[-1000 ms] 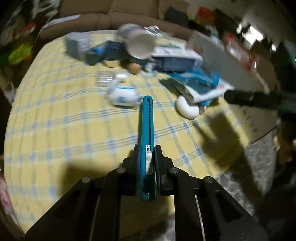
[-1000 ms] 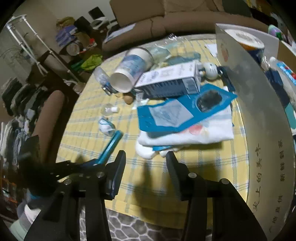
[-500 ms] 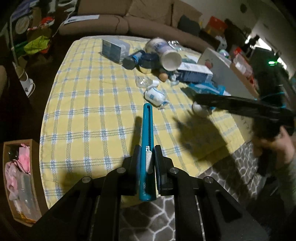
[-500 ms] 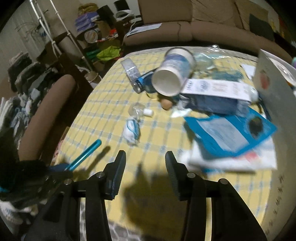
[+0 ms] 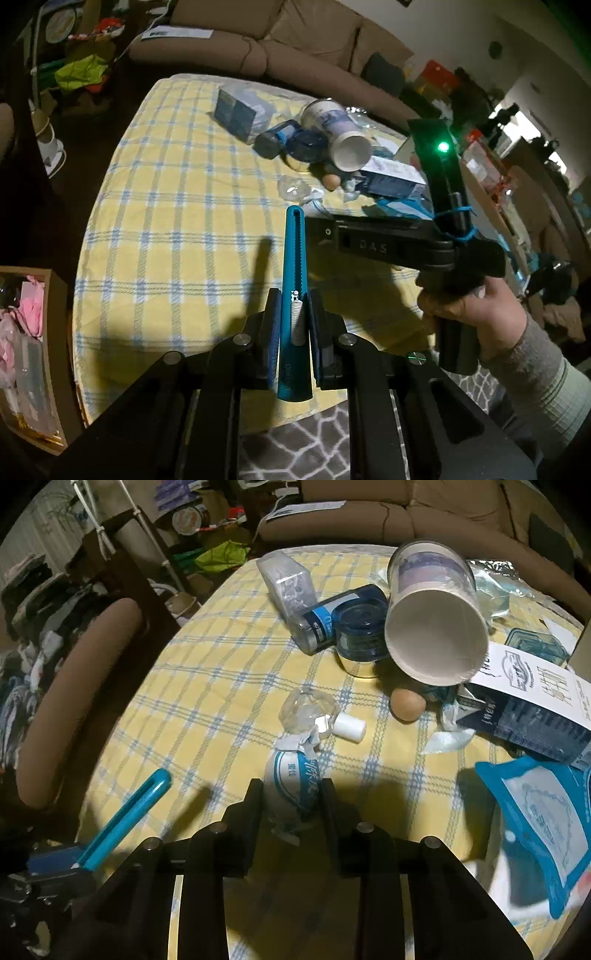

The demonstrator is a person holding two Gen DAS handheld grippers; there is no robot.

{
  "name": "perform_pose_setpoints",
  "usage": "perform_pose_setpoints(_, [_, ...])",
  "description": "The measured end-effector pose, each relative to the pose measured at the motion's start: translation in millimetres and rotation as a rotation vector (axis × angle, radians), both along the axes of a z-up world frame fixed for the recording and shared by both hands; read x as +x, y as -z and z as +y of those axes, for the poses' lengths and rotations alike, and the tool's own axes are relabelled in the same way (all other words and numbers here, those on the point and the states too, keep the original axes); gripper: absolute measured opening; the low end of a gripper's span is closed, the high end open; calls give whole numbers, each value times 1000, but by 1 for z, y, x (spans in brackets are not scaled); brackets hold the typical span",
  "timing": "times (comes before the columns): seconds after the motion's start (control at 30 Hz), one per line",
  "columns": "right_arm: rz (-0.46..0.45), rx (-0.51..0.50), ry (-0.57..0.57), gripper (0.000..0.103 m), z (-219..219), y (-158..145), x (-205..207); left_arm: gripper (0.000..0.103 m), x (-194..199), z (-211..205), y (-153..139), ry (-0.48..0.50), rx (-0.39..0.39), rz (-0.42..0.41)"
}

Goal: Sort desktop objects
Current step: 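Lift the teal pen with the left tool while the right tool grasps the white wrapped packet, then lower the pen into the box with the left tool while the right tool drops the packet there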

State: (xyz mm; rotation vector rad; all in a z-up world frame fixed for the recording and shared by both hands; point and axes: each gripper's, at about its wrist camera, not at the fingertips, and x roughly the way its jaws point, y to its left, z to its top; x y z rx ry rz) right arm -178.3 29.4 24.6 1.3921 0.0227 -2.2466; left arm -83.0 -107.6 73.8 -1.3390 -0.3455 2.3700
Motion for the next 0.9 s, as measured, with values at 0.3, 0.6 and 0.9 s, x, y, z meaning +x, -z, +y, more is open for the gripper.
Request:
perform_pose_setpoints(0.3, [61,-130,92,30,111,-97,29,13,7,54,-30,104,14,55])
perform_pose_setpoints(0.6, [64,-79,431,31,309,-125,46,13,-17,180,-78,256,91,115])
perform_pose_setpoints(0.9, [-49,-193,648,31,379,-67,33,13,-52,307,-96,346,56,133])
